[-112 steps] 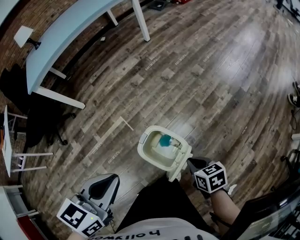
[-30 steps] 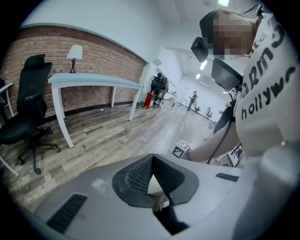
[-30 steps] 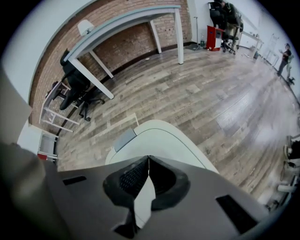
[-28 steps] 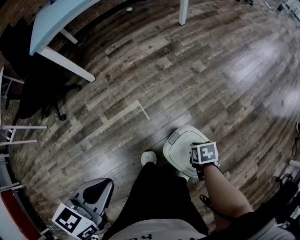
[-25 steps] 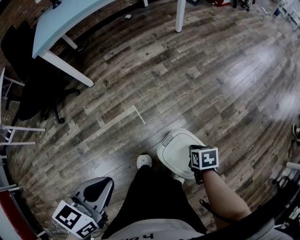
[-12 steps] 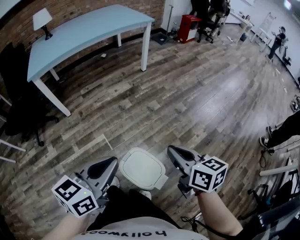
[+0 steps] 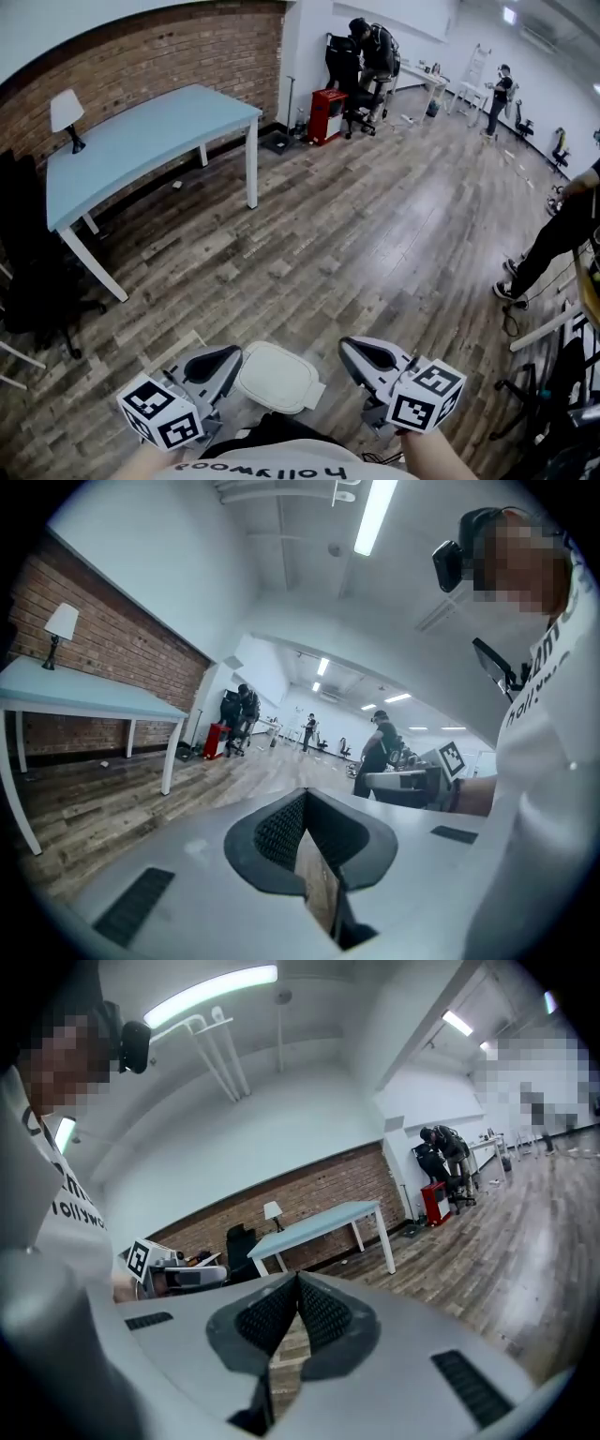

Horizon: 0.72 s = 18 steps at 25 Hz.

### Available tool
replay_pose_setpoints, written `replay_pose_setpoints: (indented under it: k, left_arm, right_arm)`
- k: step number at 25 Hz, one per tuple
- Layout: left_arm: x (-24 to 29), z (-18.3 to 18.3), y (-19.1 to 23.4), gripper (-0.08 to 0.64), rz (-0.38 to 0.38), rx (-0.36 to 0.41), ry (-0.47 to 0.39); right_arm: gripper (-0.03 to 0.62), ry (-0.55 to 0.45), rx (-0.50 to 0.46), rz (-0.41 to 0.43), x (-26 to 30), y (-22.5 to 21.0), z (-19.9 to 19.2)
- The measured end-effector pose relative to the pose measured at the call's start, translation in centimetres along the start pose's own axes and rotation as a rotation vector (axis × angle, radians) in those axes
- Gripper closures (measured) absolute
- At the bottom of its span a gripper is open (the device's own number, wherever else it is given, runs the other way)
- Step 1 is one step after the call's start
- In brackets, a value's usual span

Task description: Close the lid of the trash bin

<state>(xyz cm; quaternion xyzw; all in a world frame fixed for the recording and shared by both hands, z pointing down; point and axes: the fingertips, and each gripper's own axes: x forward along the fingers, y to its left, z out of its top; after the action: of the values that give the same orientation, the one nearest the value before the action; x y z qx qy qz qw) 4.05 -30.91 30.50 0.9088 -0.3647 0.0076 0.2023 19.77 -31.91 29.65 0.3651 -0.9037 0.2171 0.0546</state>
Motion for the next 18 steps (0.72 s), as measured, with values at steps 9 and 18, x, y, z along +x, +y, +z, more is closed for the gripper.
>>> replay_pose_setpoints:
  k: [9, 18]
  left_arm:
    - [-3.5, 0.0, 1.1, 0.554, -0.026, 0.019, 0.039]
    - [-3.5, -0.3, 1.5, 0.554, -0.045, 0.011, 0.047]
  right_arm:
    - [0.583, -0.058, 0.003, -0.047, -1.3, 3.0, -1.5]
    - [0.583, -0.071, -0.016, -0.095, -1.7, 2.6, -0.7]
